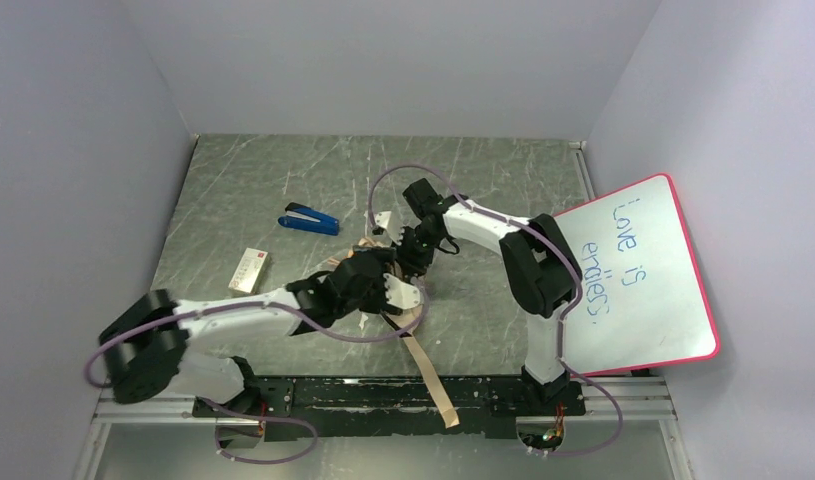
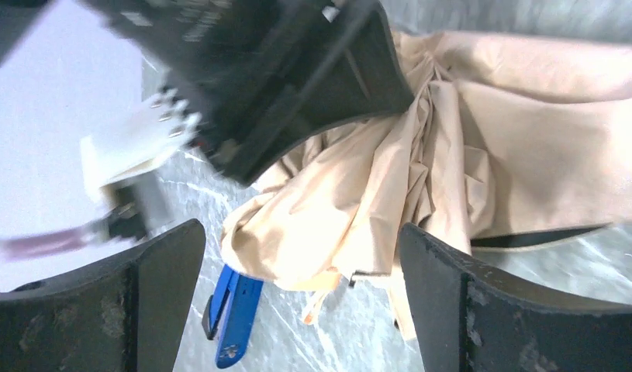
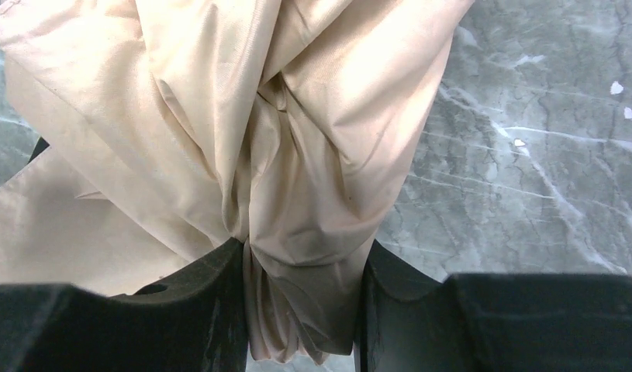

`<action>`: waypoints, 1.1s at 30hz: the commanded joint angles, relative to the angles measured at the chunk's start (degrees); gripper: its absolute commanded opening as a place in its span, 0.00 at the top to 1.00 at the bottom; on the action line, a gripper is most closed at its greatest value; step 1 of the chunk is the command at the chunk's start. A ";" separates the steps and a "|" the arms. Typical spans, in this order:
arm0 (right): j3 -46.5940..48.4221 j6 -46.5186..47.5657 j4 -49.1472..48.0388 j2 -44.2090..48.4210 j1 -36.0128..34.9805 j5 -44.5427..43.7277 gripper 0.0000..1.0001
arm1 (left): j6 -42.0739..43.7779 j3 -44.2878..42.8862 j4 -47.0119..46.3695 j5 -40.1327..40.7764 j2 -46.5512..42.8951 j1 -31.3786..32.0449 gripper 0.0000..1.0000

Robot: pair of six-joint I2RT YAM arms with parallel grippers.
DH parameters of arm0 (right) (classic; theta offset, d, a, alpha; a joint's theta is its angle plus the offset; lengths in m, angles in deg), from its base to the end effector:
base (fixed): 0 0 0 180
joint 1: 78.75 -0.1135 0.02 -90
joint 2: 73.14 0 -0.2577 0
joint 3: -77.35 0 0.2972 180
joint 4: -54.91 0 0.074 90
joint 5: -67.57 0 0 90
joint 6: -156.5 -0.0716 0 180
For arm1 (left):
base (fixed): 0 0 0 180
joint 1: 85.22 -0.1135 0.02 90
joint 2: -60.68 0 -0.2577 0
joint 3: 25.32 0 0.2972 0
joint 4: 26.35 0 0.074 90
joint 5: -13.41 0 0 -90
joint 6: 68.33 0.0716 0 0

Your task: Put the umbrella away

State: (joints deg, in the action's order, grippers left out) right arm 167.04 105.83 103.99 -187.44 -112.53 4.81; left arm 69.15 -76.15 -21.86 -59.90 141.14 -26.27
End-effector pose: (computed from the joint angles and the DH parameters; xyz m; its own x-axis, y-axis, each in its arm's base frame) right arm 0.3433 0.2691 0.0925 -0.2360 -0.8358 -0.4956 -0.9706 0.1781 0.1618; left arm 0.2000 -0.2924 0.1407 0.3189 0.8391 -0.4408 0.6850 0.1174 0.7190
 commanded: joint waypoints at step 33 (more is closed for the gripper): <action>-39.41 19.94 -56.41 8.91 -8.57 -36.05 0.76 | -32.45 -19.85 13.94 -23.59 -0.36 -33.37 0.03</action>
State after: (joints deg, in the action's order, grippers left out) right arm 135.02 120.21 46.00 -176.05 -120.25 -24.12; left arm 31.41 -92.72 -9.53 -74.78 137.38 -59.05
